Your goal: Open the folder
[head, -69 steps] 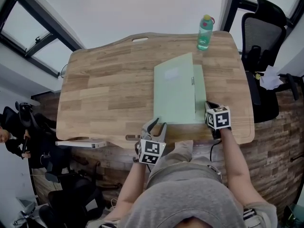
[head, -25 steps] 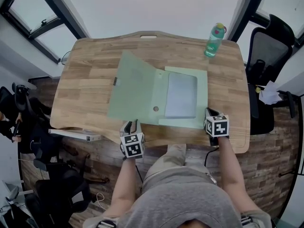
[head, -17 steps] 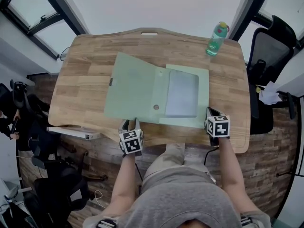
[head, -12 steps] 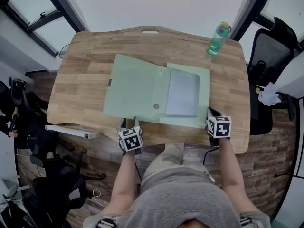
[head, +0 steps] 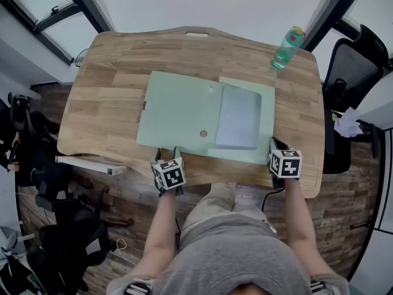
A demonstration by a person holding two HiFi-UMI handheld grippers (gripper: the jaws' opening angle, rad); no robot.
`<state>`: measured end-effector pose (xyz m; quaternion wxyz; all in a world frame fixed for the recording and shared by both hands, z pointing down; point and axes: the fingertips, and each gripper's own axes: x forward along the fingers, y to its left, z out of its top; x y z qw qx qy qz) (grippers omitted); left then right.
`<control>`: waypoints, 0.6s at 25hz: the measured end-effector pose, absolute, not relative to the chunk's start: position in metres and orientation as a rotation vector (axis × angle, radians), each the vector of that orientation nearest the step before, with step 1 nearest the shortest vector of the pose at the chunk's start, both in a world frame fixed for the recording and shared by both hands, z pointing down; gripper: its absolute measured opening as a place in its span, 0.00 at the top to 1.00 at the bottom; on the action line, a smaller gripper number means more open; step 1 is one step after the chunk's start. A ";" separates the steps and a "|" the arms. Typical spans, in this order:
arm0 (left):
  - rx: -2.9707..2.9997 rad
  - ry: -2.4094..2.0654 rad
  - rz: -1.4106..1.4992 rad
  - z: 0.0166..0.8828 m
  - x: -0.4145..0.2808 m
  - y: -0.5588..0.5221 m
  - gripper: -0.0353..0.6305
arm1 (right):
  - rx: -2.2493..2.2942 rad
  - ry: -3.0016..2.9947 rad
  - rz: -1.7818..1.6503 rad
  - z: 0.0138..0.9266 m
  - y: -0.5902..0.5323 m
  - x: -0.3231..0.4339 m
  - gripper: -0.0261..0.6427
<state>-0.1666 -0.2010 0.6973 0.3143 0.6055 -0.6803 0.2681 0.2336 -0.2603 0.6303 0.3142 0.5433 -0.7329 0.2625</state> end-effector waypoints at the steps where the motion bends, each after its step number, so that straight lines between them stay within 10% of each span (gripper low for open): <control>1: 1.596 -1.793 0.706 0.698 -0.167 -0.201 0.54 | 1.433 -1.931 0.691 0.630 -0.260 0.234 0.96; 15: 1.623 -1.779 0.762 0.694 -0.165 -0.203 0.54 | 1.449 -1.929 0.684 0.630 -0.260 0.234 0.96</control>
